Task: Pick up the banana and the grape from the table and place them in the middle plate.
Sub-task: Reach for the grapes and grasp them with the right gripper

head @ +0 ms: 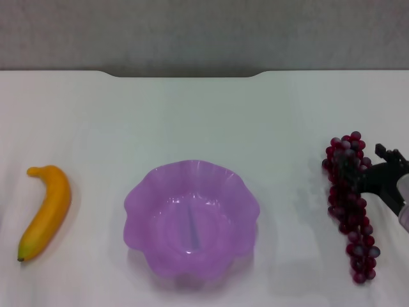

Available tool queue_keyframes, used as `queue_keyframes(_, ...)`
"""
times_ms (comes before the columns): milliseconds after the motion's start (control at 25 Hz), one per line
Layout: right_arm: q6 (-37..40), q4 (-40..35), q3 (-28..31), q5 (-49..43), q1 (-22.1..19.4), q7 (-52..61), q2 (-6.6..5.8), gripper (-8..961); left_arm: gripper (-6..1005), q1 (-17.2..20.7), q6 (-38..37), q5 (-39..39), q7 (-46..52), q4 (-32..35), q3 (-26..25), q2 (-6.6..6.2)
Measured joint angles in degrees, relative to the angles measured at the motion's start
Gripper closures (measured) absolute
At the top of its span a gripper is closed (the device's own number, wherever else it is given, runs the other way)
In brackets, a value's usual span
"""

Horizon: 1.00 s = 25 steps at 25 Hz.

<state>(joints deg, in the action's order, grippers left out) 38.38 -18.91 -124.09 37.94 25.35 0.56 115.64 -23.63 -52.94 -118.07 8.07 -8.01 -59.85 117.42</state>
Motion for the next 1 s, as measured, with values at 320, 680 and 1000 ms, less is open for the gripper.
queue_keyframes(320,-4.4,0.3,-2.7,0.0,-0.3,-0.2,0.03,154,136,0.1,0.1,-0.1,0.0,0.2,0.0,0.0)
queue_keyframes(680,-6.3,0.7,-5.2,0.0,-0.3,-0.2,0.12,182,137,0.2,0.1,-0.1,0.0,0.3,0.1,0.0)
queue_keyframes(1000,-7.9,1.7,-6.4,-0.1,-0.3,0.0,0.04,206,138,0.2,0.0,-0.2,-0.1,0.4,0.1,0.0)
